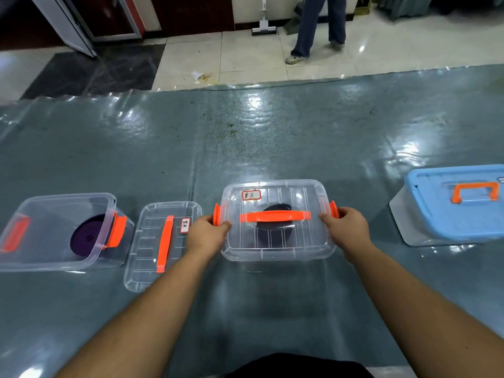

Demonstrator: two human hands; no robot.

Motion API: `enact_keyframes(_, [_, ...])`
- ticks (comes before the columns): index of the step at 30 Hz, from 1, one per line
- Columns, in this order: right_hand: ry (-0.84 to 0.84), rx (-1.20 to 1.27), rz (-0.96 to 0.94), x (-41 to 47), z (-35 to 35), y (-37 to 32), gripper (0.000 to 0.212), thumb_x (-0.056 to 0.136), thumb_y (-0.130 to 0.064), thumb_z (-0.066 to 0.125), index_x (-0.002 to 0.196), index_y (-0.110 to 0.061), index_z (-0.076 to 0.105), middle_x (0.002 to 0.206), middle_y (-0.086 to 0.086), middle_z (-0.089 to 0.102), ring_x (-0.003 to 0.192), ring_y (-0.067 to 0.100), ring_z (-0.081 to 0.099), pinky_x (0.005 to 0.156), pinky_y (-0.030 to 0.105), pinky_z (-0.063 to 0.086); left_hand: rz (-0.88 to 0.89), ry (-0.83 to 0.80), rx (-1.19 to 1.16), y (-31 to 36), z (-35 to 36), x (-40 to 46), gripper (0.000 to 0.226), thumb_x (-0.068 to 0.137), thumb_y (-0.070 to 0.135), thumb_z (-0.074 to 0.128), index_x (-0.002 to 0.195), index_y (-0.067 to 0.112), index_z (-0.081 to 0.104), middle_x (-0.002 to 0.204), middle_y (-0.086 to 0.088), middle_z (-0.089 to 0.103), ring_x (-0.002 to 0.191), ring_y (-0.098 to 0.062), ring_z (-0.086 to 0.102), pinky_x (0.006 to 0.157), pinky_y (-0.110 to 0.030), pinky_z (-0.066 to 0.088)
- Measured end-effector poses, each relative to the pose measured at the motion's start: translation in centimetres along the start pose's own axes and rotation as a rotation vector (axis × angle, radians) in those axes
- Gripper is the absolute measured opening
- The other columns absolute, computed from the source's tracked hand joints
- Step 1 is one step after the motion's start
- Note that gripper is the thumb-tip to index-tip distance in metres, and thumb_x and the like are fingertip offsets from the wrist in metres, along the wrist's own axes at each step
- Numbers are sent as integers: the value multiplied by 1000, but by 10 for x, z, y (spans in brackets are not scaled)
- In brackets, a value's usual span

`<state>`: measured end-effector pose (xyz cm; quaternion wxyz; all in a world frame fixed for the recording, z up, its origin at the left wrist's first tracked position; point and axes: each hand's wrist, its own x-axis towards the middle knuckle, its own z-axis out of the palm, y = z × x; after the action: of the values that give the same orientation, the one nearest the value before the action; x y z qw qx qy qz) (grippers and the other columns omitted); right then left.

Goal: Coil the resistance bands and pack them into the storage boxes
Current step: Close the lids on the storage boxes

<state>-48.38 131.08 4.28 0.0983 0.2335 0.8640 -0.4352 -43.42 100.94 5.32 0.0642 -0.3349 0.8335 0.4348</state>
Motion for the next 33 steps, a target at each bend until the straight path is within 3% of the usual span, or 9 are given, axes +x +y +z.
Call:
enact_keyframes(9, [84, -239, -167, -7, 4, -3, 27, 94, -33, 67, 88, -7, 73, 80, 9, 71, 73, 27, 60, 67, 32, 43, 50, 33, 166, 9, 1, -3, 20, 88, 31, 74, 97, 14, 78, 90, -5, 78, 85, -28, 73, 81, -40, 59])
enact_keyframes(17, [129, -305, -182, -9, 6, -6, 28, 93, -31, 67, 77, -8, 69, 71, 8, 67, 68, 29, 57, 64, 30, 38, 53, 54, 250, 14, 1, -3, 21, 88, 31, 73, 95, 12, 79, 90, -8, 78, 84, -30, 71, 69, -30, 49])
enact_keyframes(28, [90, -320, -134, -11, 8, -16, 23, 93, -21, 64, 78, -5, 63, 76, 9, 63, 76, 35, 60, 67, 31, 40, 185, 89, 351, 13, 4, -6, 20, 92, 26, 68, 97, 11, 80, 92, -11, 78, 87, -34, 71, 79, -38, 58])
enact_keyframes(33, [83, -302, -99, -12, 7, -21, 22, 92, -17, 64, 71, -8, 64, 73, 11, 65, 74, 33, 61, 66, 31, 43, 182, 86, 360, 12, 4, -5, 21, 94, 28, 68, 97, 10, 79, 91, -10, 78, 82, -30, 69, 73, -34, 52])
